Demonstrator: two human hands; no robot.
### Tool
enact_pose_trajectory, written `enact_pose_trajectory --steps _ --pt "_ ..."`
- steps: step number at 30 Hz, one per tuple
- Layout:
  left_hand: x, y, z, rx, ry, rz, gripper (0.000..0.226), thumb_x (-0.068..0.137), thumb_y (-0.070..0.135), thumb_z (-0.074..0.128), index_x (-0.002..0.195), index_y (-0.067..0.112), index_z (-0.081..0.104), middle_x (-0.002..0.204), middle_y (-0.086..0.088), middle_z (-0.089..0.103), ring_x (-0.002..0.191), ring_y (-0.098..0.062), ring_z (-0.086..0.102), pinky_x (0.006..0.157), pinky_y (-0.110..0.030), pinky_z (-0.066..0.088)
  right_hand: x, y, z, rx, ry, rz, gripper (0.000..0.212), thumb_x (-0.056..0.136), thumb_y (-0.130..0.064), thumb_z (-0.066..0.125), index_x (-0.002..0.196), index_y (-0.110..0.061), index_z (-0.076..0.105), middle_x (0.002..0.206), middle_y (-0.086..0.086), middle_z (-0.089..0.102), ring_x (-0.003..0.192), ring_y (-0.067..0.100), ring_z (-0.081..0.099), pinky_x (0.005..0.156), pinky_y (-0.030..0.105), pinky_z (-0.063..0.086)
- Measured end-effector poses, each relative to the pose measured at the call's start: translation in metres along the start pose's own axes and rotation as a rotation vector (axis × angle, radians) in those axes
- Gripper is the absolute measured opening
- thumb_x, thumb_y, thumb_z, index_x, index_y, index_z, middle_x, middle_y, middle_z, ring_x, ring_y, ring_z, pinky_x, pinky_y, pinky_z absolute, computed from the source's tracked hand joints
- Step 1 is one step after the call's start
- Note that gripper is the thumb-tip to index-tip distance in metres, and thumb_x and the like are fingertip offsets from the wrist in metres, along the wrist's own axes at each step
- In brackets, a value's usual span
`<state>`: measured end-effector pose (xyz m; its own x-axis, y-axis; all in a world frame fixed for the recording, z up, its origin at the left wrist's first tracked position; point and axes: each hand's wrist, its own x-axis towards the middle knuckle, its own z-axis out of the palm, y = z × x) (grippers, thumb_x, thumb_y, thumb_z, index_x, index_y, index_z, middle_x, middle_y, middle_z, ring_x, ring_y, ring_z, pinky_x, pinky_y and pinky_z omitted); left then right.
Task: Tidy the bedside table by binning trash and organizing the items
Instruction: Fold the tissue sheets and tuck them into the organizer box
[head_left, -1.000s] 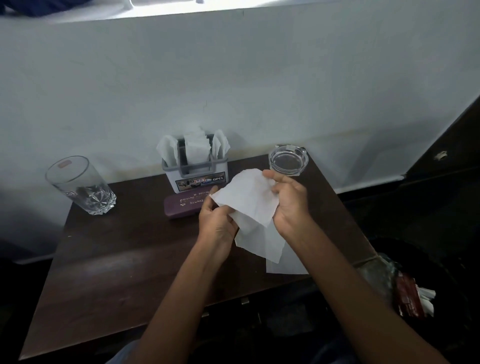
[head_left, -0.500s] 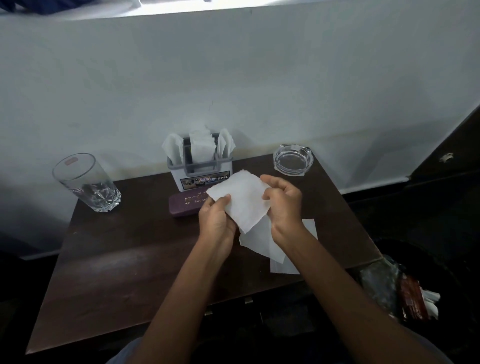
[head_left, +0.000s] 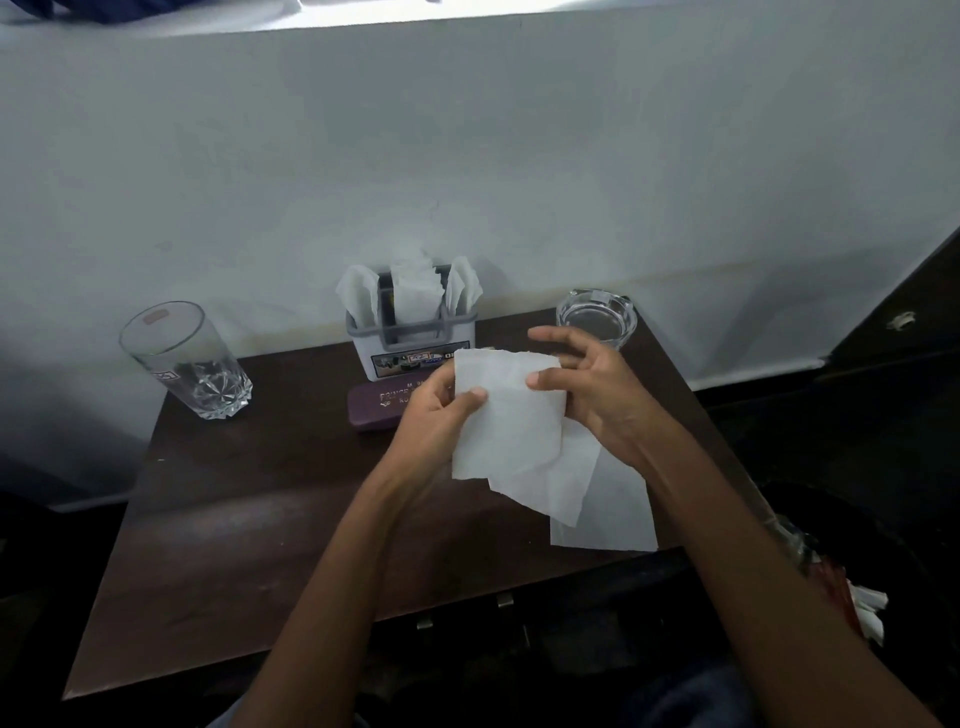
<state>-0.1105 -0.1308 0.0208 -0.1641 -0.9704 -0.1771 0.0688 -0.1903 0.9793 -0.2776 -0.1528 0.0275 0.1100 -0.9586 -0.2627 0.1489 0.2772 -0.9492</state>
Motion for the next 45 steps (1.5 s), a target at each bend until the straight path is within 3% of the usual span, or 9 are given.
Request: enact_pose_trajectory --steps 11,16,20,24,28,33,36,41,45 --pt "0.001 0.0 -0.002 -0.312 -0.157 -0.315 0.025 0.089 0.022 0.055 0.109 0.011 0.066 0.109 -0.011 0.07 0.102 -0.026 0.066 0.091 -0.044 0.052 -0.003 0.001 0.002 -0.11 0.04 -0.114 0.044 0.07 0.014 0.067 0.1 -0.018 0.062 0.085 0.004 0.066 0.082 0.024 0.064 0.076 0.038 0.056" --pt "-0.002 -0.001 0.001 -0.375 -0.212 -0.386 0.031 0.089 0.023 0.055 0.117 0.01 0.061 0.108 -0.011 0.07 0.097 -0.026 0.067 0.084 -0.041 0.054 -0.004 0.0 0.004 -0.13 -0.007 -0.134 0.044 0.071 0.01 0.069 0.106 -0.017 0.061 0.089 0.004 0.067 0.082 0.019 0.066 0.076 0.035 0.057" --pt "0.001 0.001 0.001 -0.396 -0.066 -0.412 0.028 0.092 0.02 0.054 0.115 0.006 0.06 0.095 -0.009 0.074 0.085 -0.023 0.071 0.072 -0.038 0.058 0.001 -0.001 -0.006 -0.145 0.044 -0.145 0.04 0.08 0.006 0.063 0.116 -0.012 0.056 0.086 0.004 0.064 0.076 0.017 0.062 0.07 0.029 0.054" --pt "0.006 0.005 -0.012 -0.357 0.196 -0.386 0.029 0.093 0.02 0.053 0.117 0.006 0.058 0.096 -0.008 0.07 0.086 -0.024 0.066 0.065 -0.039 0.053 0.01 0.006 -0.04 -0.498 0.274 -0.08 0.021 0.083 0.0 0.061 0.099 -0.013 0.062 0.081 0.003 0.062 0.059 0.014 0.057 0.051 0.016 0.046" --pt "0.005 0.006 -0.018 -0.421 0.305 -0.407 0.028 0.094 0.021 0.053 0.118 0.007 0.056 0.105 -0.01 0.067 0.087 -0.026 0.065 0.065 -0.04 0.052 0.012 0.019 -0.062 -1.029 0.204 0.098 0.011 0.076 -0.002 0.065 0.08 -0.011 0.068 0.077 0.002 0.063 0.072 0.016 0.059 0.057 0.016 0.042" --pt "0.005 0.006 -0.017 -0.447 0.331 -0.417 0.032 0.094 0.02 0.053 0.124 0.008 0.054 0.113 -0.011 0.066 0.087 -0.025 0.065 0.062 -0.039 0.052 0.015 0.022 -0.067 -1.307 0.114 0.375 0.016 0.071 -0.006 0.069 0.067 -0.016 0.057 0.093 0.011 0.064 0.093 0.029 0.061 0.08 0.034 0.05" --pt "0.005 0.005 -0.018 -0.446 0.353 -0.424 0.032 0.094 0.019 0.052 0.124 0.008 0.054 0.113 -0.01 0.065 0.086 -0.025 0.064 0.064 -0.04 0.052 0.015 0.021 -0.067 -1.325 0.114 0.429 0.008 0.073 -0.009 0.069 0.074 -0.012 0.061 0.095 0.013 0.064 0.092 0.029 0.061 0.079 0.033 0.051" --pt "0.004 0.005 -0.015 -0.415 0.344 -0.433 0.029 0.095 0.019 0.051 0.121 0.008 0.055 0.115 -0.01 0.064 0.093 -0.027 0.062 0.075 -0.041 0.05 0.004 0.0 -0.076 -1.098 0.091 0.393 0.015 0.074 0.003 0.064 0.065 -0.008 0.059 0.069 0.01 0.056 0.065 0.02 0.054 0.054 0.025 0.044" --pt "0.005 0.003 -0.013 -0.41 0.32 -0.439 0.021 0.094 0.017 0.052 0.112 0.008 0.056 0.104 -0.009 0.066 0.09 -0.027 0.063 0.074 -0.042 0.051 -0.012 -0.022 -0.086 -0.882 0.161 0.364 0.015 0.077 0.011 0.058 0.076 -0.004 0.059 0.076 0.009 0.058 0.068 0.019 0.055 0.055 0.028 0.049"
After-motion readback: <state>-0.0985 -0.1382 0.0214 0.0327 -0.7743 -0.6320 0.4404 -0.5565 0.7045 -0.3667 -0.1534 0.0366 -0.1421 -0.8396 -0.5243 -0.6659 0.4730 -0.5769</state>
